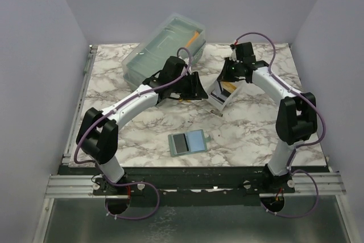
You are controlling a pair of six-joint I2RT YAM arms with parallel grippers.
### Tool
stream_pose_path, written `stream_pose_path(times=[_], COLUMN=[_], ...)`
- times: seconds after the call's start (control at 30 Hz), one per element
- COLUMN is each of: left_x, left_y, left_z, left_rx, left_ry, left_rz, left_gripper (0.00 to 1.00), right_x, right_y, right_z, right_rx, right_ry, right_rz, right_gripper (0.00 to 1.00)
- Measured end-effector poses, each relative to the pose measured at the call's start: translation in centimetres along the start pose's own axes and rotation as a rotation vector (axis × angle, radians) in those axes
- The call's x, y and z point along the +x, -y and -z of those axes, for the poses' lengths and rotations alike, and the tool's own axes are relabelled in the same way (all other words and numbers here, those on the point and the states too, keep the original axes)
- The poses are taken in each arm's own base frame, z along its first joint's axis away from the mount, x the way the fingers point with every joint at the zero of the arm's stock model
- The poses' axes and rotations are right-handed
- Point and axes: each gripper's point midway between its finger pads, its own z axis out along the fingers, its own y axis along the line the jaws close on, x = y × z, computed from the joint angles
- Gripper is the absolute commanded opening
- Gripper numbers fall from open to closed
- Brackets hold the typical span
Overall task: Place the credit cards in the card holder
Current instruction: Pick up the credit card from the storage box, then insert the credit card into the card holder.
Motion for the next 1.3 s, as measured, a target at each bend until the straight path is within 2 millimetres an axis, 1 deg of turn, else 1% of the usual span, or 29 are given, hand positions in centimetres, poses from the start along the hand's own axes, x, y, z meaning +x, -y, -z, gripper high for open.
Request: stream_pose_path(times=[0.1, 0.17, 0.27, 0.33, 0.43, 0.5, 0.57, 0.63, 0.7, 0.83, 0.9, 0.97, 1.1, 1.17, 1.27, 1.3], left_x=[-0.3, -1.0, -2.1, -2.6, -2.7, -2.1, -1.1, -0.3, 0.0, 0.3, 0.2, 0.4, 0.9, 1.0, 0.9, 0.8], left_y=[-0.1, -0.3, -0.8, -1.2, -2.1, -2.4, -2.6, -2.8, -2.3, -0.9, -0.2, 0.1, 0.0, 0.0, 0.1, 0.1], left_z=[0.8, 2.0, 3.9, 5.2, 6.2, 6.5, 6.4, 6.4, 7.0, 9.0, 9.7, 10.0, 9.9, 9.8, 9.9, 10.0], left_rx=[0.019, 0.035, 0.069, 0.106, 0.170, 0.229, 0.267, 0.295, 0.324, 0.378, 0.404, 0.418, 0.418, 0.417, 0.417, 0.419], left_ry=[-0.002, 0.009, 0.047, 0.076, 0.121, 0.137, 0.136, 0.143, 0.160, 0.195, 0.213, 0.220, 0.212, 0.210, 0.220, 0.225], left_rz=[0.026, 0.055, 0.106, 0.150, 0.235, 0.283, 0.331, 0.358, 0.367, 0.366, 0.357, 0.354, 0.372, 0.375, 0.368, 0.364], left_gripper=[0.56, 0.61, 0.64, 0.65, 0.63, 0.59, 0.57, 0.56, 0.54, 0.47, 0.45, 0.41, 0.34, 0.24, 0.04, 0.00], right_x=[0.0, -0.2, 0.1, 1.1, 3.8, 5.5, 6.8, 7.5, 7.6, 6.9, 6.6, 6.3, 6.4, 6.5, 6.5, 6.6], right_y=[-0.9, -2.1, -5.4, -7.7, -11.1, -13.3, -15.0, -16.4, -17.0, -17.9, -18.2, -18.4, -18.9, -19.3, -19.9, -19.9], right_z=[1.1, 2.4, 4.8, 6.2, 7.5, 7.9, 8.4, 8.9, 9.3, 10.4, 10.8, 11.1, 11.4, 11.6, 11.9, 11.9], right_rx=[-0.064, -0.137, -0.324, -0.456, -0.608, -0.690, -0.749, -0.794, -0.820, -0.859, -0.877, -0.892, -0.911, -0.920, -0.937, -0.934], right_ry=[0.007, 0.015, 0.036, 0.045, 0.016, 0.002, -0.011, -0.016, 0.004, 0.065, 0.093, 0.115, 0.130, 0.130, 0.133, 0.136], right_rz=[-0.046, -0.073, -0.116, -0.146, -0.176, -0.190, -0.204, -0.214, -0.225, -0.234, -0.236, -0.243, -0.257, -0.258, -0.259, -0.262], right_gripper=[0.00, 0.00, 0.00, 0.00, 0.00, 0.00, 0.00, 0.00, 0.00, 0.00, 0.00, 0.00, 0.00, 0.00, 0.01, 0.07])
